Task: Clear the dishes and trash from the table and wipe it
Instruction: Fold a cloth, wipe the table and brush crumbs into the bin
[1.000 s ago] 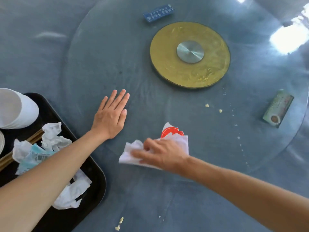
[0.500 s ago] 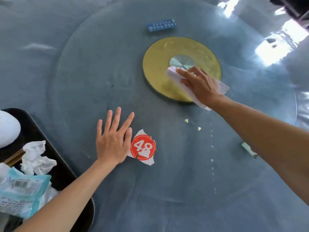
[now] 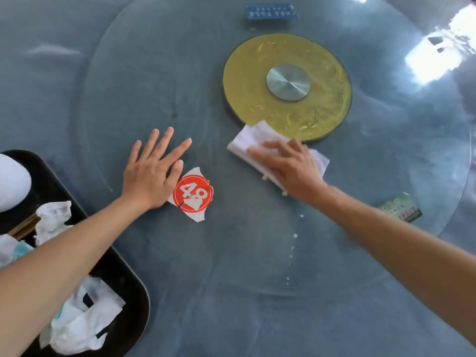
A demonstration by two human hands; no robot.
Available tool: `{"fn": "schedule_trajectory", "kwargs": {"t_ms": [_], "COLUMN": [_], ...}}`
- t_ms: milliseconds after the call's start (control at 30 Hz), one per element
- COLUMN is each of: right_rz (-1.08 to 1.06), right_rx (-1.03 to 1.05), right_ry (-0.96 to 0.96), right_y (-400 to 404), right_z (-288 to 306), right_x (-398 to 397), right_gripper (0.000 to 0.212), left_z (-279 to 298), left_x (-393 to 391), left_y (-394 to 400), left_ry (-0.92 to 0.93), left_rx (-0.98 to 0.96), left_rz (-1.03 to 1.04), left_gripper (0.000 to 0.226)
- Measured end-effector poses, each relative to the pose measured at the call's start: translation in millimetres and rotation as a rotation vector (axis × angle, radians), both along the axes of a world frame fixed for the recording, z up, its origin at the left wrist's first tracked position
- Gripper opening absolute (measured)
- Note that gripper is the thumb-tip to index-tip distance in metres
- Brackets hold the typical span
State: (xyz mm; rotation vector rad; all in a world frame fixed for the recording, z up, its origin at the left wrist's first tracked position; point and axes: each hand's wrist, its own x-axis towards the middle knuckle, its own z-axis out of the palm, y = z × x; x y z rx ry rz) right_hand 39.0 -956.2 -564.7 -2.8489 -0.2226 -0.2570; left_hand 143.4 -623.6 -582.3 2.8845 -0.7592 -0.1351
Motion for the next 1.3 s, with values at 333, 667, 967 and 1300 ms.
{"fn": "schedule_trajectory", "kwargs": {"t_ms": [333, 667, 967, 1300], "right_rz": [0.494, -0.286, 0.355, -0.027], "right_rx": [0.149, 0.054, 0.105, 0.221], "right_ry": [-0.045, 0.062, 0.051, -0.145], "right_y": [108.9, -7.7, 127.7, 34.8], "right_z": [20.7, 29.8, -6.7, 63.3], "right_x": [-125.4, 22.8, -153.7, -56.0], "right_gripper": [0.041, 0.045, 0.056, 0.039], "left_z": [22.7, 7.3, 3.5, 29.8], "left_x": [-52.6, -75.9, -59.1, -51.0], "left_y": [-23.8, -25.3, -13.9, -30.1], "left_ry": [0.169, -0.008, -0.026, 0.009], "left_rx": [-0.049, -0.055, -0.055, -0.106], "left_rz": [-0.045, 0.042, 0.005, -0.018], "left_gripper": [0.06, 0.053, 0.052, 0.051]}}
